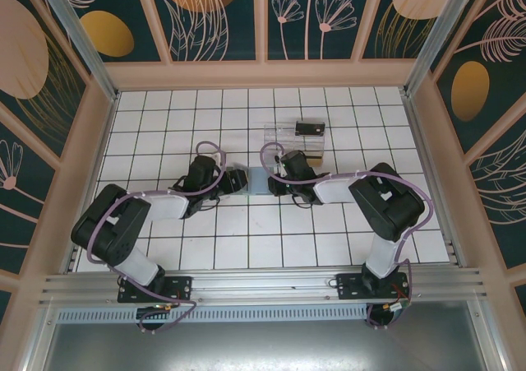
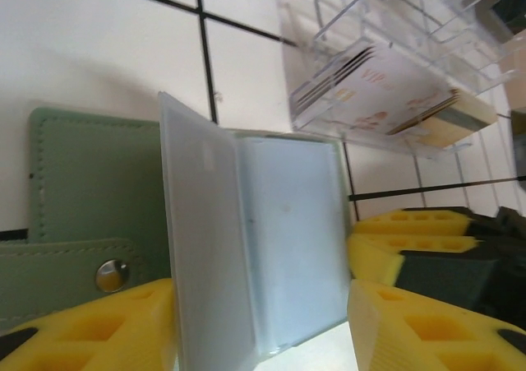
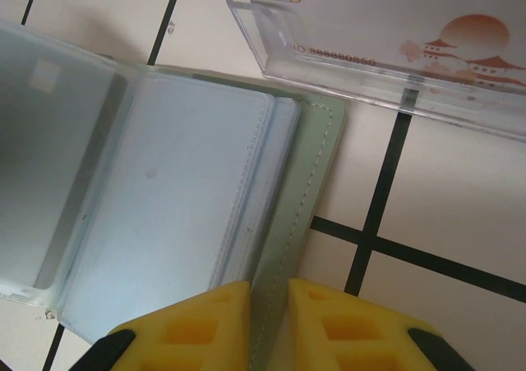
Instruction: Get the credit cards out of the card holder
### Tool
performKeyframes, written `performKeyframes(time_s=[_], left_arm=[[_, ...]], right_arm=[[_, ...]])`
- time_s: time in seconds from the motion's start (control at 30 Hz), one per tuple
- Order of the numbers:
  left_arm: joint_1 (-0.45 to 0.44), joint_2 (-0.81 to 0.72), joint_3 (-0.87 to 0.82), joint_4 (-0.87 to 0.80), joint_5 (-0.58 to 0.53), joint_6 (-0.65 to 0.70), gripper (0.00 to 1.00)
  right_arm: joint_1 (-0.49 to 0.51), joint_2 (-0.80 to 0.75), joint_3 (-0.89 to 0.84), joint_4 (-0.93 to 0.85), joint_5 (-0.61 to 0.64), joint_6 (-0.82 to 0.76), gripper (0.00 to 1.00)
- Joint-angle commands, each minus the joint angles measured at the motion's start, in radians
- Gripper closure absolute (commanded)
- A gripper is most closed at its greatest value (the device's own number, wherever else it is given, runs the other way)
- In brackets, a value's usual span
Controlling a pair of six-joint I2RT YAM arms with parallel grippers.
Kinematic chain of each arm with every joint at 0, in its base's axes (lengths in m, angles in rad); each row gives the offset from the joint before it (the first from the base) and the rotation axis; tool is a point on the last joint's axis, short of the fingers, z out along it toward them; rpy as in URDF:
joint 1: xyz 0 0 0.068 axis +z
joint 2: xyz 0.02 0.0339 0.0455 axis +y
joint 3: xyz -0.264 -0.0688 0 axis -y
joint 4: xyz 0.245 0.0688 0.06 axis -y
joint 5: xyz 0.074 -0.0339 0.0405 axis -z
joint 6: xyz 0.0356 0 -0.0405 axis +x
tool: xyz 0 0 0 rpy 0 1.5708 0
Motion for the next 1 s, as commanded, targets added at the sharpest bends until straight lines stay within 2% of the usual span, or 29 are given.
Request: performKeyframes(time_s=[0.0, 0.2, 0.43, 0.97], left_arm=[[0.002, -0.033, 0.005, 0.003, 0.001, 0.009, 0.42], [0.002, -0.088, 0.001, -0.066, -0.125, 0.027, 0.42], [0.002, -0.016, 0.028, -0.054, -0.066, 0.026, 0.45], [0.002, 0.034, 0.037, -0.090, -0.101, 0.029, 0.46]], right_arm=[[0.012, 0.024, 0.017, 0.008, -0.002, 0.018, 0.78], [0.013, 0.019, 0.015, 0.009, 0.001, 0.018, 0.78], [0.016, 0.019, 0.013, 0.011, -0.003, 0.019, 0.78], [0.019, 0.023, 0.015, 0.011, -0.006, 0.021, 0.78]])
